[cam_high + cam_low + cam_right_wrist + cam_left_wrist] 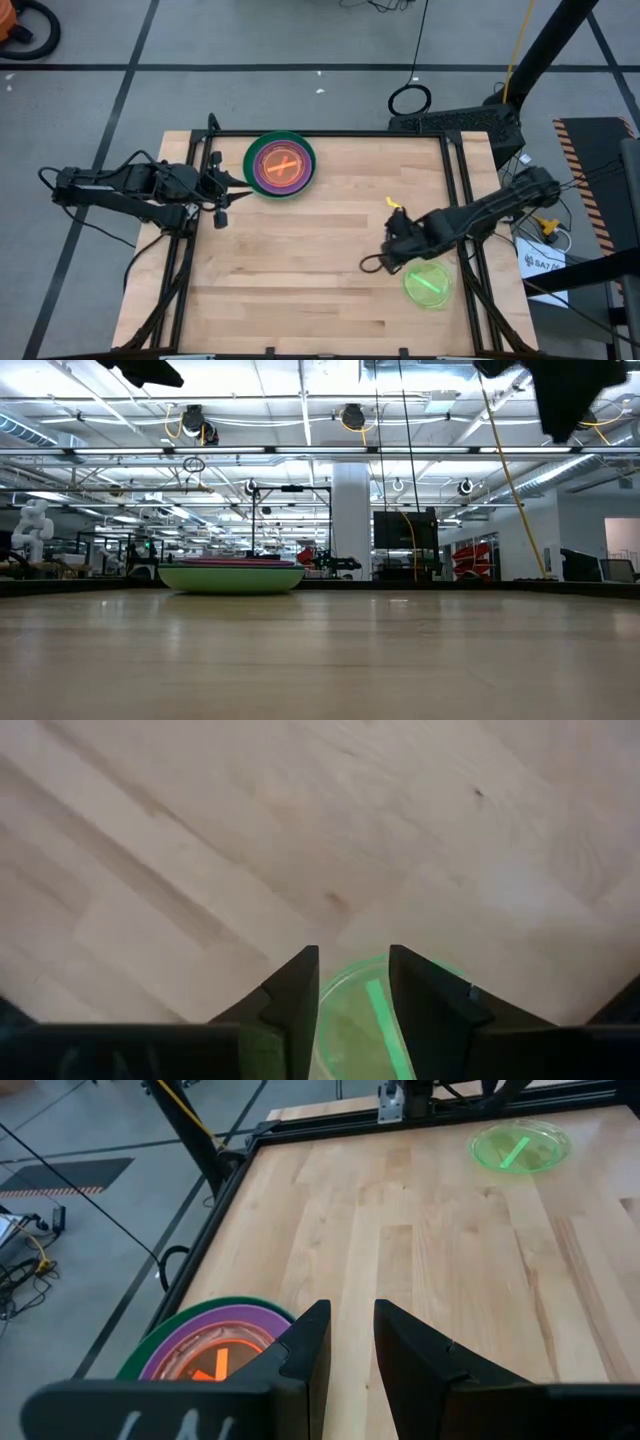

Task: Stack plastic plates
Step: Stack the green plate on top of the orange plate

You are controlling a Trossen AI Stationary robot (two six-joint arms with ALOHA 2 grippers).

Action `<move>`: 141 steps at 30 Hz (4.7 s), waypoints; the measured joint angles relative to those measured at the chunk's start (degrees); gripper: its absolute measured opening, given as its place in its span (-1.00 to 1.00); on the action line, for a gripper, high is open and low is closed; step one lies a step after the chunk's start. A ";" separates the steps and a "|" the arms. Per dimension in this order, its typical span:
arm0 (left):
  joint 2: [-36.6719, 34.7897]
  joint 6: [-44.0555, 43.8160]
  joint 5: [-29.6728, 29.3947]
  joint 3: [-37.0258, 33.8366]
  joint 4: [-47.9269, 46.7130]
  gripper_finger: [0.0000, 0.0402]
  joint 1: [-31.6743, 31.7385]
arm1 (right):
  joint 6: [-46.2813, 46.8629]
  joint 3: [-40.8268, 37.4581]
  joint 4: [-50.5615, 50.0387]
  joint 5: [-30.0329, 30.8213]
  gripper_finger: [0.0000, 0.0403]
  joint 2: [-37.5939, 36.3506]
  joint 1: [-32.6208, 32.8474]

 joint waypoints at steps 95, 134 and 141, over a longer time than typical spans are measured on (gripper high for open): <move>-0.02 1.22 -0.04 0.00 -0.46 -0.56 0.00 | 23.86 -28.17 22.72 -23.54 -0.68 1.81 6.76; -0.02 3.53 -0.04 -0.02 1.29 -0.56 0.02 | -19.37 -32.78 36.29 -9.33 -0.98 -7.18 -5.03; 0.00 3.49 -0.04 -0.02 1.28 -0.56 0.02 | -57.85 -32.78 35.87 -6.02 -0.83 -6.20 -5.37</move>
